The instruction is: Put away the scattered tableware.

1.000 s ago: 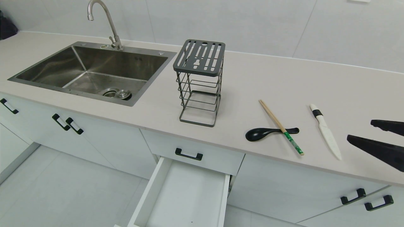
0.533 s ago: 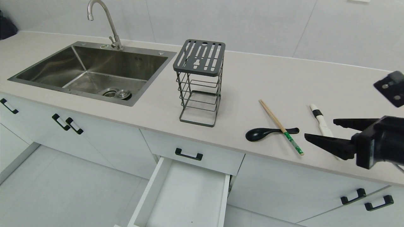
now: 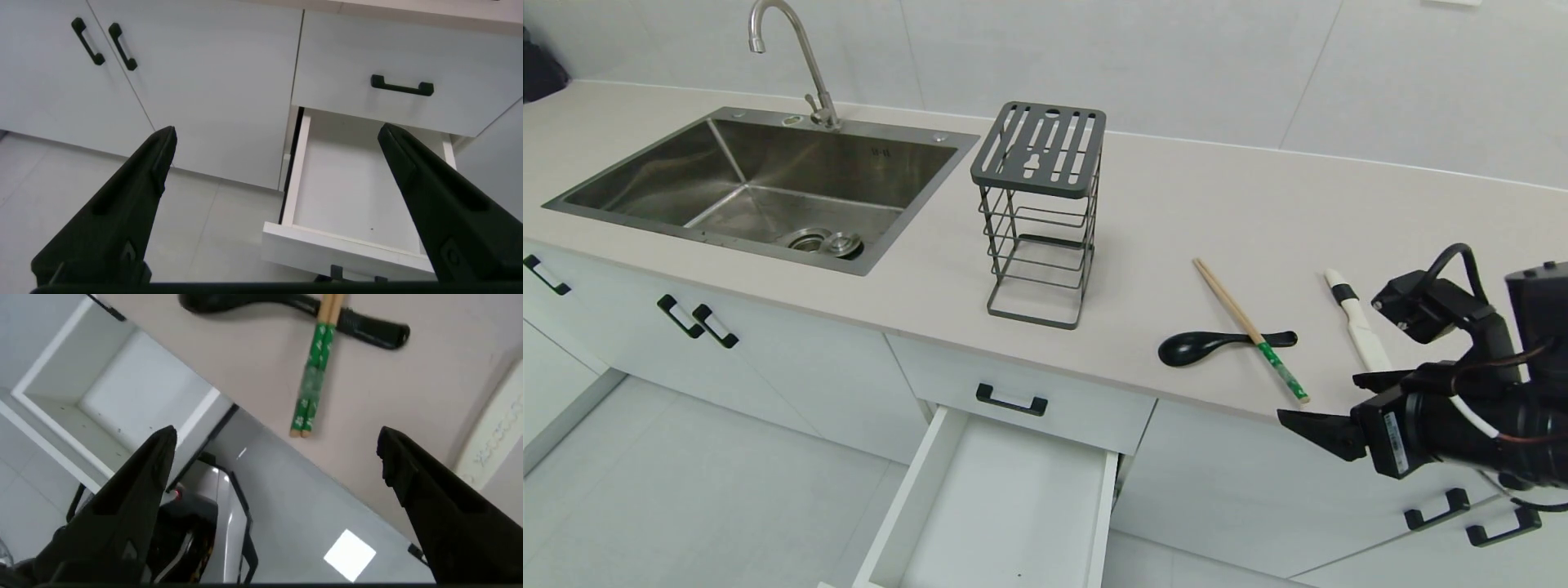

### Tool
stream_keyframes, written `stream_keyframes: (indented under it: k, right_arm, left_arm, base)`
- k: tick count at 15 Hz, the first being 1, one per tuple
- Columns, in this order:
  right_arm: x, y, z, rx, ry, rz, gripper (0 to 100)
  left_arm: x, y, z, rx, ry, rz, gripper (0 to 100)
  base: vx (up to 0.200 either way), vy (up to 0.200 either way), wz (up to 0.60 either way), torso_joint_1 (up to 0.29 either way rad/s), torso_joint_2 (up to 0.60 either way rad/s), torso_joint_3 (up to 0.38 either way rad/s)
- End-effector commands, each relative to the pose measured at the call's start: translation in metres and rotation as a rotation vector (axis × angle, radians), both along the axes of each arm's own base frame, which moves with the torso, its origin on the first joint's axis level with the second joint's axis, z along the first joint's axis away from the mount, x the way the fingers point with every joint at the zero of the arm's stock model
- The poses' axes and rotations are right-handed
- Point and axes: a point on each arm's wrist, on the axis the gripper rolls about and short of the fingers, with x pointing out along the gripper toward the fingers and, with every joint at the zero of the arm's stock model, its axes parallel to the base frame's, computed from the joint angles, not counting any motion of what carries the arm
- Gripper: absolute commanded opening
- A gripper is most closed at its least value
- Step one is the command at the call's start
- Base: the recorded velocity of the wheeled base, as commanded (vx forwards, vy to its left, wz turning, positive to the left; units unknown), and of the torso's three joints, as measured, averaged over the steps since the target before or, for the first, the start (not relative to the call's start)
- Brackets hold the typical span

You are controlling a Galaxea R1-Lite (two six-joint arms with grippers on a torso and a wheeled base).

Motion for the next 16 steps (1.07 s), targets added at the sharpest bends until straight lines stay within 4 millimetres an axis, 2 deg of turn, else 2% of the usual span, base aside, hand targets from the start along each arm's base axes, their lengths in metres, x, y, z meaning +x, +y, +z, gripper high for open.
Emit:
stream_keyframes:
  k: [1, 4, 7, 13, 16]
  right_arm:
    - [0.009, 0.0, -0.009, -0.008, 0.026, -0.018, 100]
    - [0.024, 0.006, -0.022, -0.032, 0.061, -0.039, 100]
    - [0.034, 0.011, -0.016, -0.019, 0.027, -0.038, 100]
    - [0.058, 0.022, -0.019, -0.033, 0.016, -0.057, 100]
    - [0.056, 0.027, -0.021, -0.027, 0.023, -0.068, 100]
  left_arm:
    - [0.0, 0.0, 0.0, 0.0, 0.001, 0.001, 100]
    - [0.0, 0.0, 0.0, 0.0, 0.001, -0.001, 100]
    - [0.0, 0.0, 0.0, 0.0, 0.001, -0.001, 100]
    - [0.0, 0.0, 0.0, 0.0, 0.001, -0.001, 100]
    - [0.0, 0.0, 0.0, -0.001, 0.001, 0.001, 100]
  base:
    - [0.0, 0.0, 0.0, 0.0, 0.0, 0.0]
    - [0.0, 0.0, 0.0, 0.0, 0.0, 0.0]
    - [0.0, 0.0, 0.0, 0.0, 0.0, 0.0]
    - [0.0, 0.0, 0.0, 0.0, 0.0, 0.0]
    - [0.0, 0.0, 0.0, 0.0, 0.0, 0.0]
